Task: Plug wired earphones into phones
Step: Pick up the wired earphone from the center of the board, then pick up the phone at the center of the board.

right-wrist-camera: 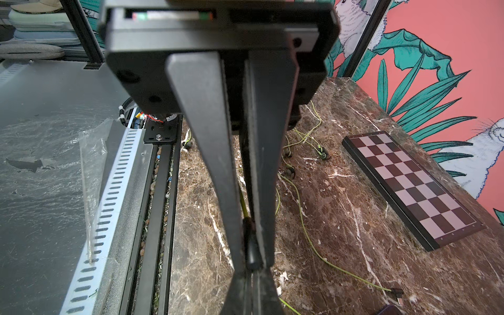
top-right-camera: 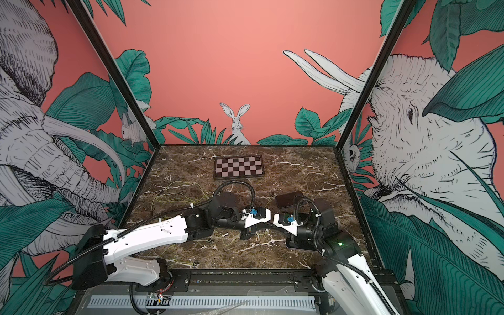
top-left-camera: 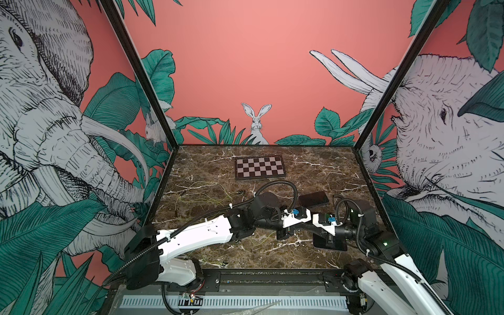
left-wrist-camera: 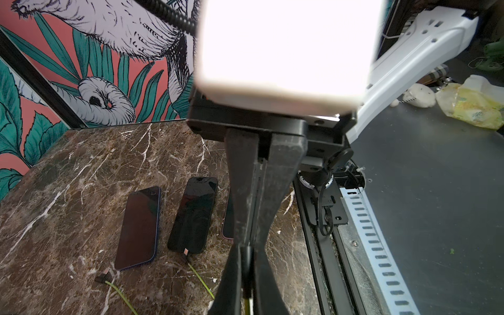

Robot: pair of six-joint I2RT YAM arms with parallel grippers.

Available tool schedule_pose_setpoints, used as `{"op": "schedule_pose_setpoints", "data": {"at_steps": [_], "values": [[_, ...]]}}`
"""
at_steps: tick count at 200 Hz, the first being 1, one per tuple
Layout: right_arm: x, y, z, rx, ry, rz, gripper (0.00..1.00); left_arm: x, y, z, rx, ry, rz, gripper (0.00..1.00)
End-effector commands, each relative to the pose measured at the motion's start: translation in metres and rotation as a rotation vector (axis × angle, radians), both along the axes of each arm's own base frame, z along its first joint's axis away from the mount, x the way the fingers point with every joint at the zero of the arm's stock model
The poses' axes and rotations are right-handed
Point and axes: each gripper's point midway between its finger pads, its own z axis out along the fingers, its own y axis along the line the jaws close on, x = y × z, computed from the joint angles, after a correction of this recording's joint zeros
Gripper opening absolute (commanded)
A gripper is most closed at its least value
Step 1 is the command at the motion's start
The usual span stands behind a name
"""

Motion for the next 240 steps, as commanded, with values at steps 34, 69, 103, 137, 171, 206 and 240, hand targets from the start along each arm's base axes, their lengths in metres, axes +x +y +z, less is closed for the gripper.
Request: {"op": "schedule_pose_setpoints", "data": {"at_steps": [34,69,103,137,171,206,240], "values": [[0.005,-0.024,-0.002,-0.163,-0.03,-0.122,0.47,0.047,0.015,0.012,-0.112,0.024,0.305,0.0],[0.006,-0.058,-0.038,-0.46,0.039,-0.17,0.63,0.079,0.035,0.003,-0.229,0.196,0.48,0.0],[-0.001,-0.088,-0.081,-0.742,0.205,-0.142,0.72,0.1,0.053,-0.002,-0.395,0.41,0.552,0.0],[-0.003,-0.102,-0.11,-0.873,0.242,-0.107,0.8,0.107,0.058,-0.014,-0.428,0.494,0.576,0.0],[-0.013,-0.115,-0.135,-1.001,0.324,-0.052,0.84,0.105,0.055,-0.016,-0.454,0.542,0.552,0.0],[-0.002,-0.116,-0.153,-1.038,0.315,-0.069,0.92,0.111,0.062,-0.019,-0.473,0.553,0.57,0.0],[0.015,-0.119,-0.169,-1.09,0.293,-0.088,0.95,0.119,0.074,-0.017,-0.489,0.552,0.592,0.0]]}}
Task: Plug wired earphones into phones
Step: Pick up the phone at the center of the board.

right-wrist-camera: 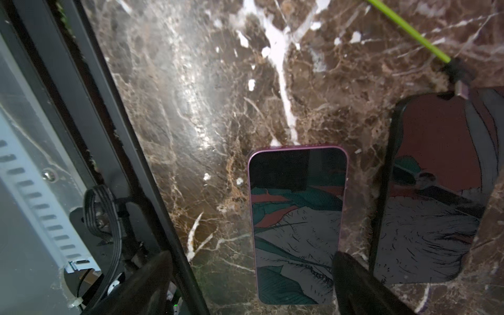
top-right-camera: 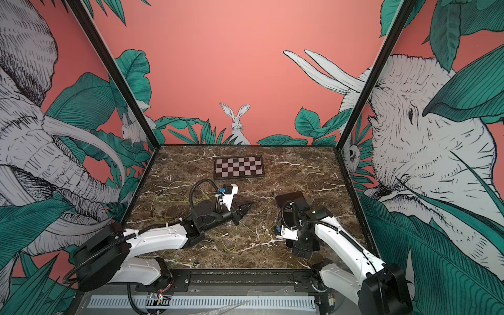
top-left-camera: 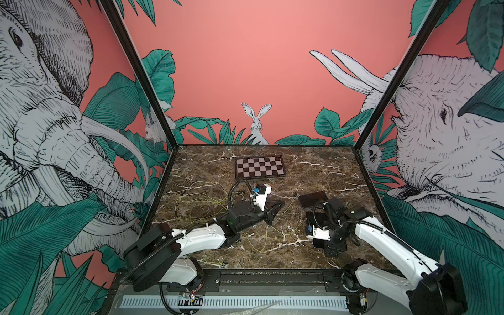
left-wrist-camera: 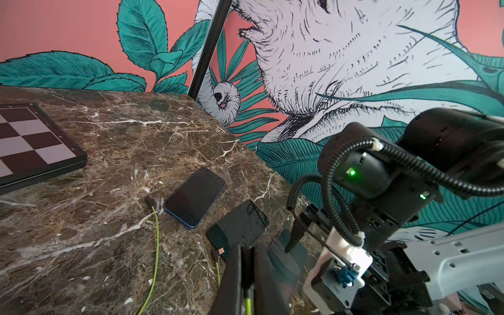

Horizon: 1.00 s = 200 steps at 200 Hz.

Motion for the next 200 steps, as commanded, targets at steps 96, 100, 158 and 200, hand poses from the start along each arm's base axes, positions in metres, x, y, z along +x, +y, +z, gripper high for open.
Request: {"op": "schedule_pose_setpoints", "data": {"at_steps": [96,100,158,200], "values": [[0.015,-0.011,-0.038,-0.119,0.019,0.067,0.97,-0.007,0.042,0.02,0.059,-0.143,0.052,0.0],[0.015,-0.012,-0.039,-0.124,0.028,0.068,0.97,-0.008,0.043,0.021,0.061,-0.15,0.054,0.0],[0.019,-0.019,-0.045,-0.15,0.053,0.053,0.99,-0.013,0.045,0.027,0.065,-0.174,0.037,0.0],[0.022,-0.024,-0.046,-0.143,0.036,0.025,0.99,-0.014,0.043,0.024,0.065,-0.166,0.026,0.0]]}}
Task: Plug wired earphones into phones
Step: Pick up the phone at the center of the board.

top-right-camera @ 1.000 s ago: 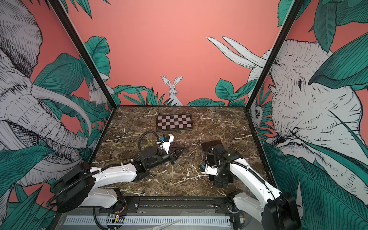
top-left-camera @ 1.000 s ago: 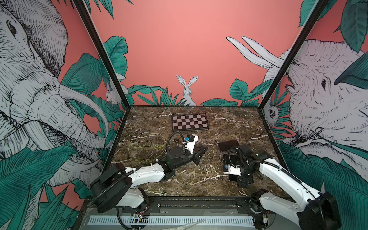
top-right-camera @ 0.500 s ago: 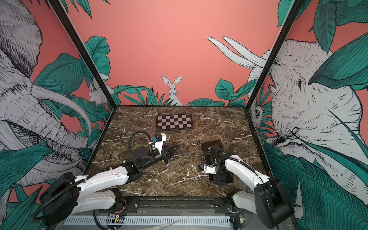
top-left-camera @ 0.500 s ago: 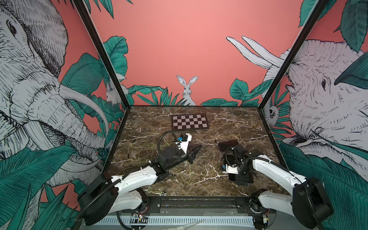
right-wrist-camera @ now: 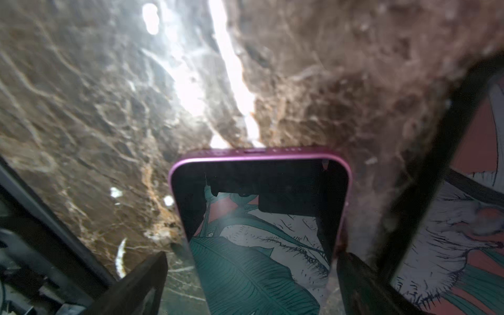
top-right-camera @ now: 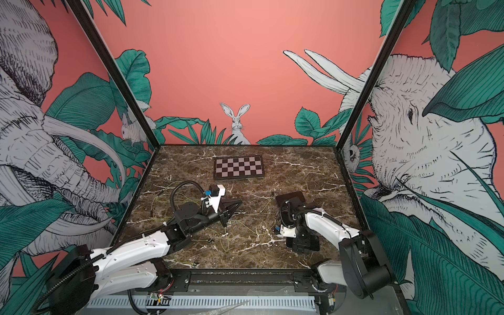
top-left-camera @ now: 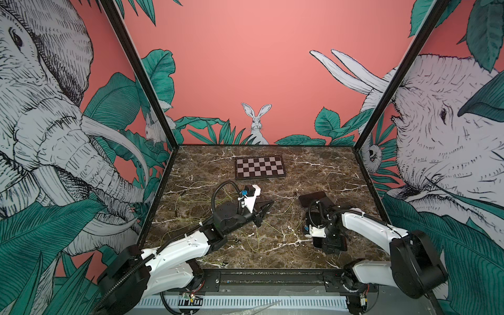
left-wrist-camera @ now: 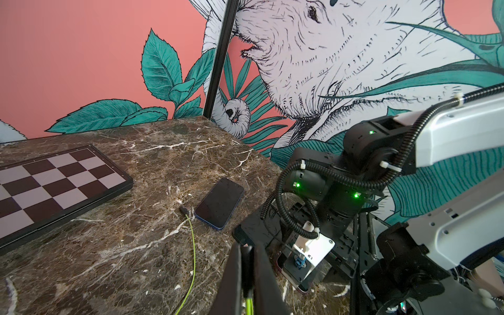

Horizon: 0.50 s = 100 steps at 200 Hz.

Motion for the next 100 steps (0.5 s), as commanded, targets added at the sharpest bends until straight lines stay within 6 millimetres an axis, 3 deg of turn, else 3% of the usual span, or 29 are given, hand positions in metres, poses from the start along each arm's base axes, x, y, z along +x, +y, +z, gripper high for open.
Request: {"op": "schedule_pose_setpoints", "data": {"at_steps": [1,100], "values": [[-0.002,-0.004,-0.001,-0.006,0.003,0.022,0.99,-0.001,0.001,0.0,-0.002,-0.009,-0.005,0.0],[-0.01,0.002,-0.017,0.011,0.117,0.046,0.9,-0.003,0.002,-0.004,0.014,-0.005,-0.011,0.0]]}}
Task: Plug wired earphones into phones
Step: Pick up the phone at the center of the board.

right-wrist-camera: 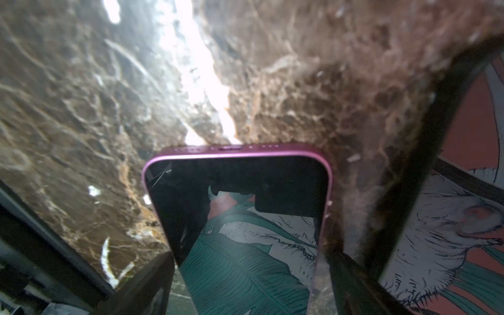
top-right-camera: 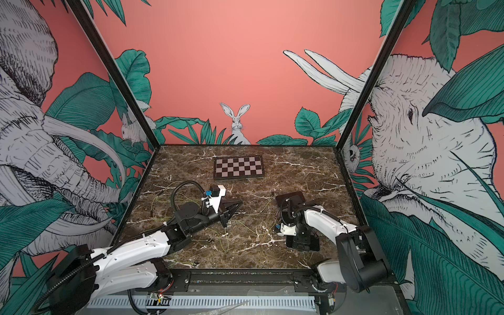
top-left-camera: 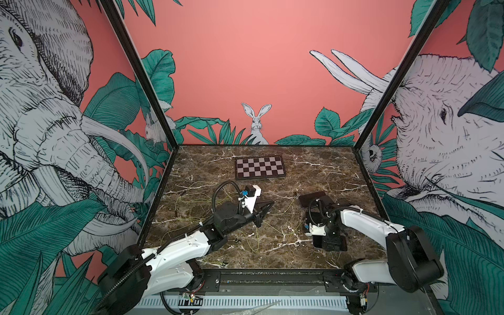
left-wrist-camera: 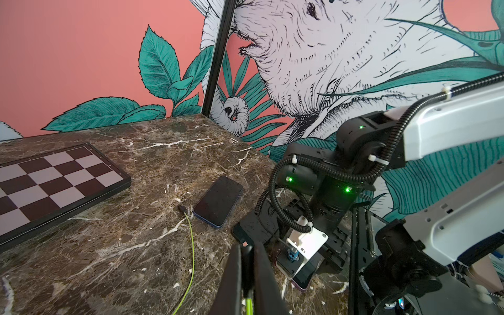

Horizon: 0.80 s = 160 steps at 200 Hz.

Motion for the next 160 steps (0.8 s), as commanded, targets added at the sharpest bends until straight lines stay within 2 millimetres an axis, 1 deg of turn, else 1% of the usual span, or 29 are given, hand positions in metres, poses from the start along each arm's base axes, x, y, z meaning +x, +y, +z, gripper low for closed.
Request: {"op": "schedule_pose_setpoints", "data": {"at_steps": [1,18,35,47,65,87,108,132,160], "values": [[-0.017,0.003,-0.015,0.028,0.097,0.035,0.9,-0.002,0.004,-0.003,0.01,-0.006,-0.003,0.0],[-0.013,0.009,-0.015,0.05,0.096,0.021,0.88,-0.003,0.005,-0.005,0.01,0.0,-0.004,0.0],[-0.015,0.011,-0.015,0.062,0.105,0.021,0.84,-0.004,0.007,-0.006,0.009,0.003,-0.003,0.0],[-0.017,0.01,-0.015,0.061,0.1,0.023,0.82,-0.004,0.008,-0.008,0.012,0.005,0.006,0.0],[-0.014,0.011,-0.012,0.075,0.055,0.013,0.84,0.001,0.013,-0.014,0.02,0.02,0.046,0.0],[-0.017,0.01,-0.011,0.085,0.031,0.027,0.86,0.004,0.016,-0.022,0.025,0.031,0.072,0.0],[-0.02,0.009,-0.012,0.075,0.026,0.044,0.86,0.005,0.014,-0.025,0.027,0.042,0.066,0.0],[-0.015,0.01,-0.014,0.064,0.021,0.05,0.86,0.004,0.011,-0.023,0.021,0.044,0.057,0.0],[-0.014,0.008,-0.019,0.044,0.031,0.051,0.83,0.004,0.012,-0.023,0.023,0.046,0.056,0.0]]}}
